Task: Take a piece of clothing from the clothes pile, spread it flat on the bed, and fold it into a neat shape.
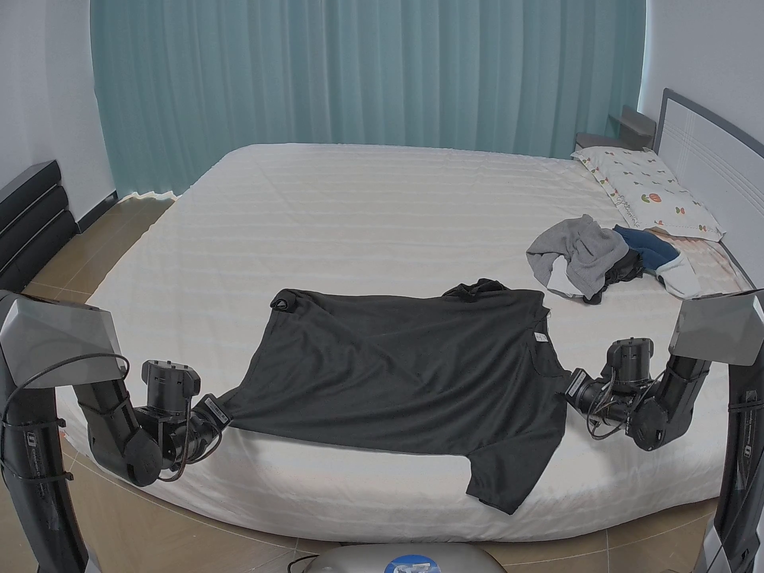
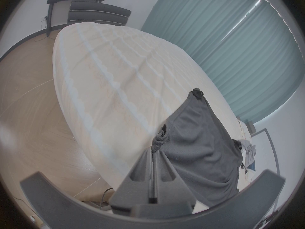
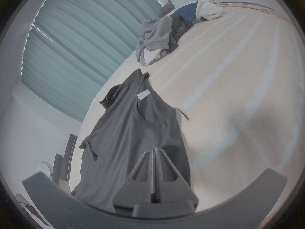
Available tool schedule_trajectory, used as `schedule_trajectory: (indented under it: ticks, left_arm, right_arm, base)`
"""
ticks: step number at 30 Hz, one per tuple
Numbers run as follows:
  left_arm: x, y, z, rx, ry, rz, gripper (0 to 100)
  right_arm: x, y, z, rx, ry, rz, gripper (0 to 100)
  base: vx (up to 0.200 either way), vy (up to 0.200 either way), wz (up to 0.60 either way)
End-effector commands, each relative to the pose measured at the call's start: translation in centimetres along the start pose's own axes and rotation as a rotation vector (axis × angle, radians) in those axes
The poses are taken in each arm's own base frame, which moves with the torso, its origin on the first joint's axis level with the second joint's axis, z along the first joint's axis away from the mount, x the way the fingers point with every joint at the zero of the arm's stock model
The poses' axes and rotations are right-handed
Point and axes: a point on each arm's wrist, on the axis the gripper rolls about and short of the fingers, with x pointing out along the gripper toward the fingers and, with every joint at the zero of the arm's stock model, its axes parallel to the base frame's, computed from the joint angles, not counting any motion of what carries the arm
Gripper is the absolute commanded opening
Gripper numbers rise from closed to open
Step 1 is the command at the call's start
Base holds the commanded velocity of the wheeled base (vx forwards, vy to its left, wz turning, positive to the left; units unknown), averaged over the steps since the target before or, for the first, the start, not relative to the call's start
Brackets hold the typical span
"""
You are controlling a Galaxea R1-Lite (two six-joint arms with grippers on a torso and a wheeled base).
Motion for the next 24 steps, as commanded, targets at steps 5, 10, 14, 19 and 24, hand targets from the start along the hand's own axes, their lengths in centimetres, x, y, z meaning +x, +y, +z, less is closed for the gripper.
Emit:
schedule_trajectory:
  ticks: [5,10,14,19,24]
  left_arm:
    - [0.7,0.2,1.5,-0.051,-0.049,0.002,0]
    - [1.1,0.5,1.8,-0.065,-0.056,0.009,0]
    - [1.5,0.8,1.4,-0.060,-0.043,0.022,0]
    - [1.5,0.8,1.3,-0.060,-0.038,0.024,0]
    - [1.5,0.7,1.5,-0.063,-0.041,0.018,0]
  right_arm:
    - [1.8,2.6,2.9,-0.006,-0.035,0.037,0]
    - [0.9,1.9,2.7,-0.031,-0.010,0.016,100]
    - [0.5,0.8,2.1,-0.071,0.027,0.001,100]
    - [0.4,0.0,0.9,-0.110,0.083,-0.016,100]
    - [1.3,0.0,-0.6,-0.130,0.133,-0.019,0]
  base:
    - [0.000,0.000,0.00]
    - [0.000,0.000,0.00]
    - [0.000,0.000,0.00]
    - [0.000,0.000,0.00]
    - [0.000,0.000,0.00]
